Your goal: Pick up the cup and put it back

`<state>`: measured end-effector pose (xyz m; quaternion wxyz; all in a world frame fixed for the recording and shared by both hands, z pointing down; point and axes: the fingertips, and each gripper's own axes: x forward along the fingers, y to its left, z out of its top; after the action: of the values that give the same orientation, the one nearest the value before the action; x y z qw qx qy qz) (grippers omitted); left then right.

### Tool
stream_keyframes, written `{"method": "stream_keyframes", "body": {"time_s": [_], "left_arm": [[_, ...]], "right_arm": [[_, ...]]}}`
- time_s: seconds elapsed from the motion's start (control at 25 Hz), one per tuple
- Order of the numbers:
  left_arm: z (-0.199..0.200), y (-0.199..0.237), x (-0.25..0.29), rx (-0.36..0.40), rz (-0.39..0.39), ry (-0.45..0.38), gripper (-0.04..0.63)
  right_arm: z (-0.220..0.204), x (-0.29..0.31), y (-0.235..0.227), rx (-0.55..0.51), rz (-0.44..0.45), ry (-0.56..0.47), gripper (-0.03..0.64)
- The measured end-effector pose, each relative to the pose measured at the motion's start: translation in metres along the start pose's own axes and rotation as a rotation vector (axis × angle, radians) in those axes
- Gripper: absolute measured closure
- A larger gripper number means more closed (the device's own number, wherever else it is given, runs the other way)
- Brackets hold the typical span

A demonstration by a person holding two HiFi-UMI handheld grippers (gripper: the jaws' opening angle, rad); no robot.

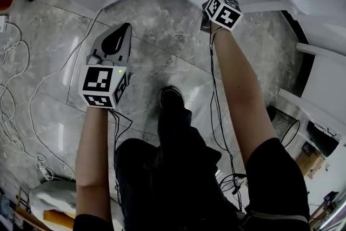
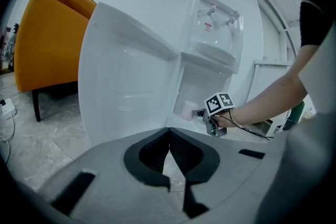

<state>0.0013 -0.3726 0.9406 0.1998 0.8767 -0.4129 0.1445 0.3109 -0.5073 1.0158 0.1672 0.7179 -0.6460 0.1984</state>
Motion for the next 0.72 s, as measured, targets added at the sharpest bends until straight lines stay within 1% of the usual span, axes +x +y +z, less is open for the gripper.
{"method": "stream_keyframes", "body": {"time_s": [0.04, 0.12, 0.16, 0.28, 0.4, 0.56, 0.72], "left_arm": [[0.003, 0.0, -0.005, -0.009, 0.005, -0.003, 0.585], [0.009, -0.003, -0.019, -0.033, 0.016, -0.004, 0.584], [0.014, -0.006, -0.029, -0.043, 0.022, -0.004, 0.585], [0.03, -0.016, -0.068, -0.089, 0.048, -0.008, 0.585], [0.048, -0.033, -0.109, -0.137, 0.073, 0.005, 0.585], [0.085, -0.068, -0.165, -0.142, 0.065, 0.031, 0.585], [0.137, -0.093, -0.219, -0.142, 0.055, 0.018, 0.584]], "right_arm": [[-0.001, -0.002, 0.002, 0.004, 0.013, 0.022, 0.461], [0.0, -0.013, 0.003, 0.008, 0.027, 0.05, 0.392], [0.002, -0.023, 0.003, 0.013, 0.028, 0.063, 0.374], [0.009, -0.068, 0.013, 0.027, 0.035, 0.094, 0.374], [0.029, -0.126, 0.032, 0.024, 0.075, 0.114, 0.389], [0.054, -0.209, 0.064, 0.052, 0.139, 0.158, 0.413], [0.1, -0.282, 0.098, 0.043, 0.187, 0.143, 0.435]]}}
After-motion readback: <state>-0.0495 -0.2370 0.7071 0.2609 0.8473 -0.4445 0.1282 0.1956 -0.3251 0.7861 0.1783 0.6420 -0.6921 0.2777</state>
